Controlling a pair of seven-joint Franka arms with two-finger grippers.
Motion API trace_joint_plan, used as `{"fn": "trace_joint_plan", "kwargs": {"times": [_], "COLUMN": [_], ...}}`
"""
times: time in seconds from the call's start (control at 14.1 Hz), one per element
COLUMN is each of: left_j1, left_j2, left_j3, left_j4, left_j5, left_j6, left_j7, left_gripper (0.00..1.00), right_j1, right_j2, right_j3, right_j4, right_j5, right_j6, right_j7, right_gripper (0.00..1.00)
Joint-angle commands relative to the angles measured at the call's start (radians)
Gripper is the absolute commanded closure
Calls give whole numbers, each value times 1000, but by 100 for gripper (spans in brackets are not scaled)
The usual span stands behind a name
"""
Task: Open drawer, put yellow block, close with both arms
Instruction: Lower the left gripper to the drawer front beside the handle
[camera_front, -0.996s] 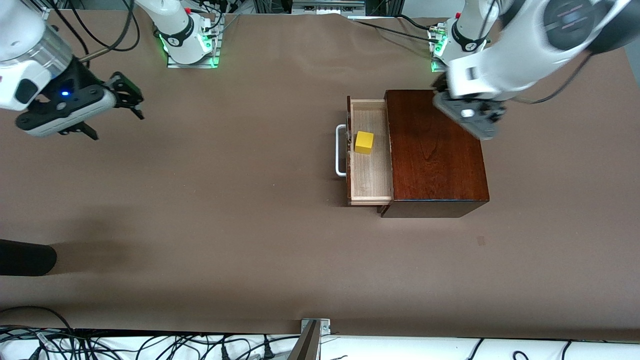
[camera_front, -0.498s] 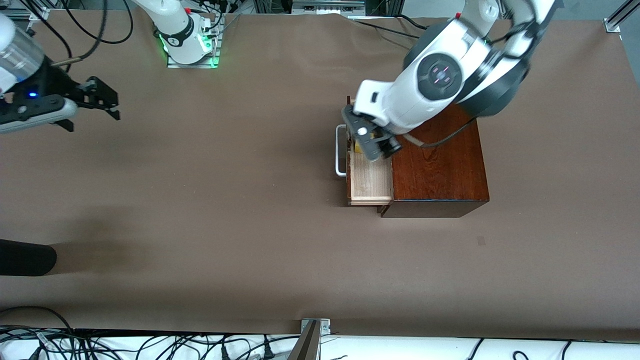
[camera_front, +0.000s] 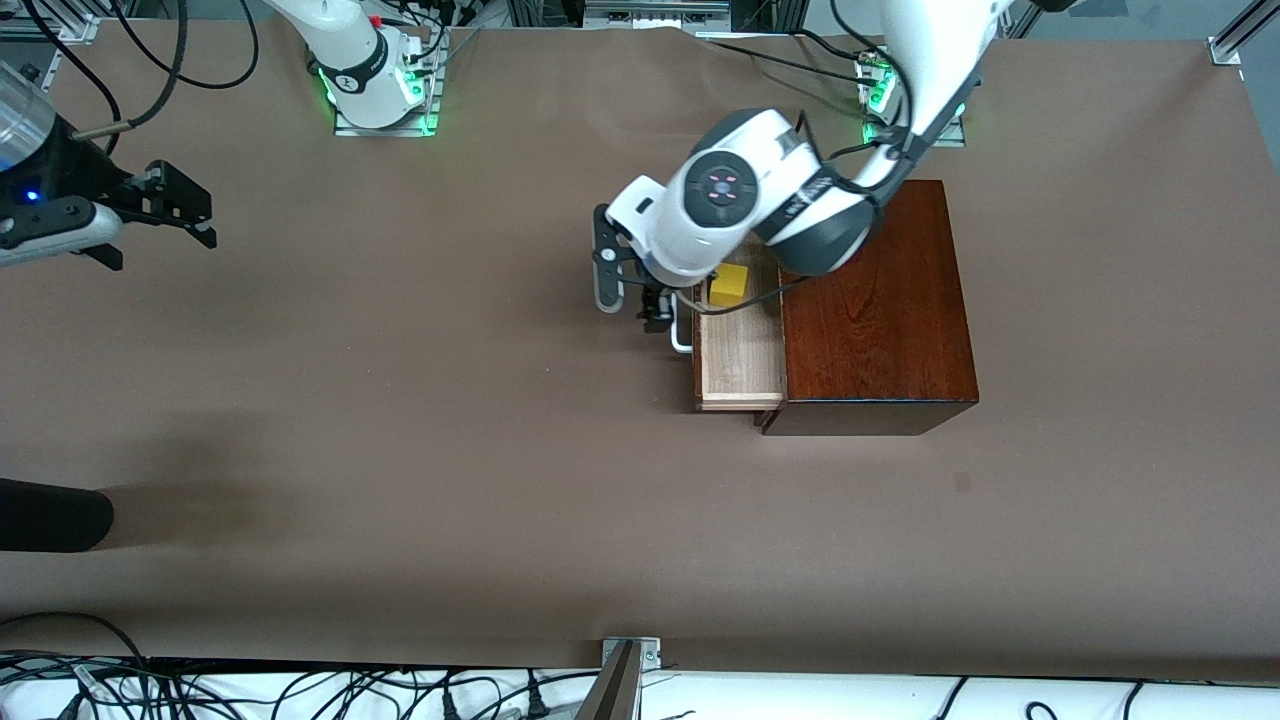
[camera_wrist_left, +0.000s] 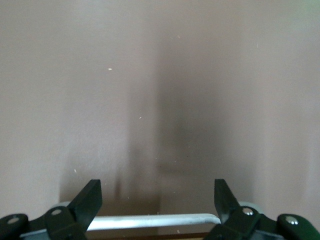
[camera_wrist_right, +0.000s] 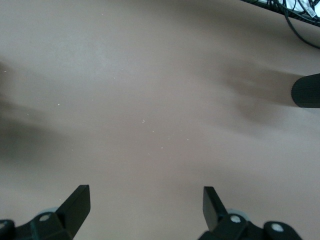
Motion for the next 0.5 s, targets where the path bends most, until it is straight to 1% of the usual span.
{"fn": "trace_joint_plan", "kwargs": {"times": [0.0, 0.14, 0.21, 0.43], "left_j1": [-44, -45, -43, -43], "left_j2": [21, 23, 24, 46], "left_j3": [0, 0, 0, 3], "left_j4": [5, -57, -73, -78], "left_j5": [111, 168, 169, 212], "left_j6": [-32, -46, -56, -76], "left_j7": [56, 70, 72, 72], "left_gripper": [0, 0, 0, 0], "right_j1": [-1, 2, 2, 2], "right_j2": [3, 0, 2, 2], "right_j3": [12, 13, 12, 13], "right_j4": [15, 15, 15, 15], "right_j5": [14, 11, 12, 9], "right_j6": [-9, -11, -11, -11], "right_j7": [-7, -8, -8, -8], "right_gripper": [0, 0, 0, 0]}}
